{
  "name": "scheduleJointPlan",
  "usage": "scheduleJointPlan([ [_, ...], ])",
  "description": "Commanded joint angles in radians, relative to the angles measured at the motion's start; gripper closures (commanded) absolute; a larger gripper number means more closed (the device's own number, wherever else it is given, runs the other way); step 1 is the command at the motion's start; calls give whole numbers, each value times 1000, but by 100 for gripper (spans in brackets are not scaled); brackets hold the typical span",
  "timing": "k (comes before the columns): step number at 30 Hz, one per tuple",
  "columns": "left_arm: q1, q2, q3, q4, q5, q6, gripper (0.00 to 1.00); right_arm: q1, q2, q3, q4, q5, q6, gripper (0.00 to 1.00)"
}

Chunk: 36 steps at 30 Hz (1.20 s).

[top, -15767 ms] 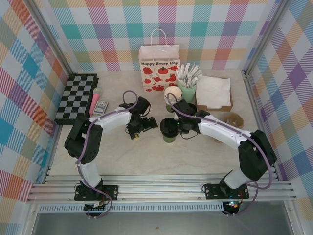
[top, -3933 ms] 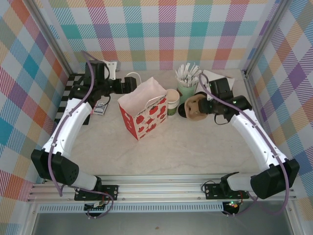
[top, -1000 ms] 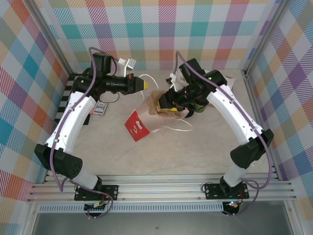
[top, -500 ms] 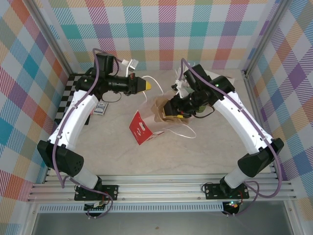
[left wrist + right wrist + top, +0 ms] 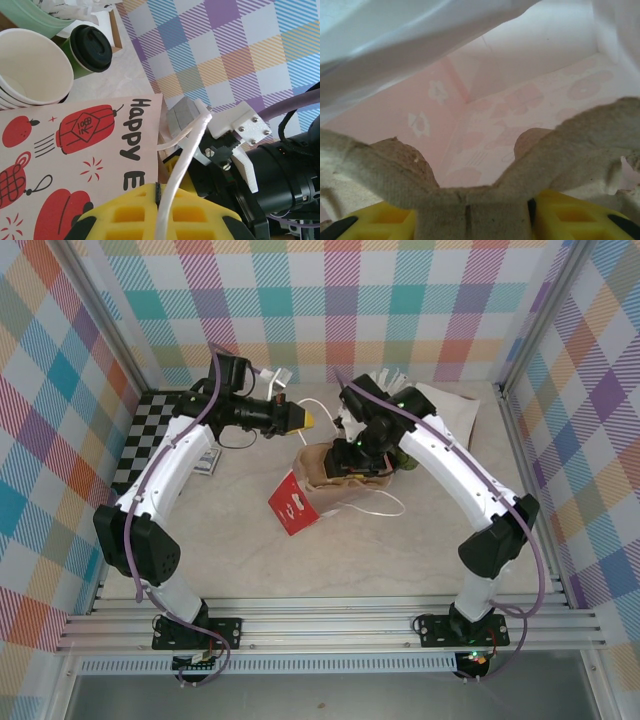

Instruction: Pack the takeout coffee

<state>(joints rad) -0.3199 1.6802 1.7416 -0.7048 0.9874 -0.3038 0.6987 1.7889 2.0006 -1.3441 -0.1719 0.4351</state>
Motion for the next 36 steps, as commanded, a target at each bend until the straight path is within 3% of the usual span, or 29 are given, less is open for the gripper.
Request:
scheduleJointPlan([
  [1,14,8,30,0,34,32,100,39,25,57,-57,116,-55,54],
  [8,44,58,82,-13,77,51,100,78,79,143,-70,141,-234,54],
  [13,39,95,103,-37,96,67,100,81,67,99,47,107,-301,56],
  [18,63,144,140,-101,129,91,100,42,104,134,-18,159,-347,57],
  [21,68,151,164,-121,143,112,100,20,145,132,-55,211,-351,57],
  [27,75,140,179,-141,149,151,99,17,190,155,-52,68,-273,57],
  [33,79,127,157,-102,196,137,99,22,128,108,33,71,-278,57],
  [35,79,126,158,-101,194,123,98,22,153,151,-6,65,-273,57],
  [36,80,119,159,-100,192,123,94,24,181,189,-54,75,-255,57],
])
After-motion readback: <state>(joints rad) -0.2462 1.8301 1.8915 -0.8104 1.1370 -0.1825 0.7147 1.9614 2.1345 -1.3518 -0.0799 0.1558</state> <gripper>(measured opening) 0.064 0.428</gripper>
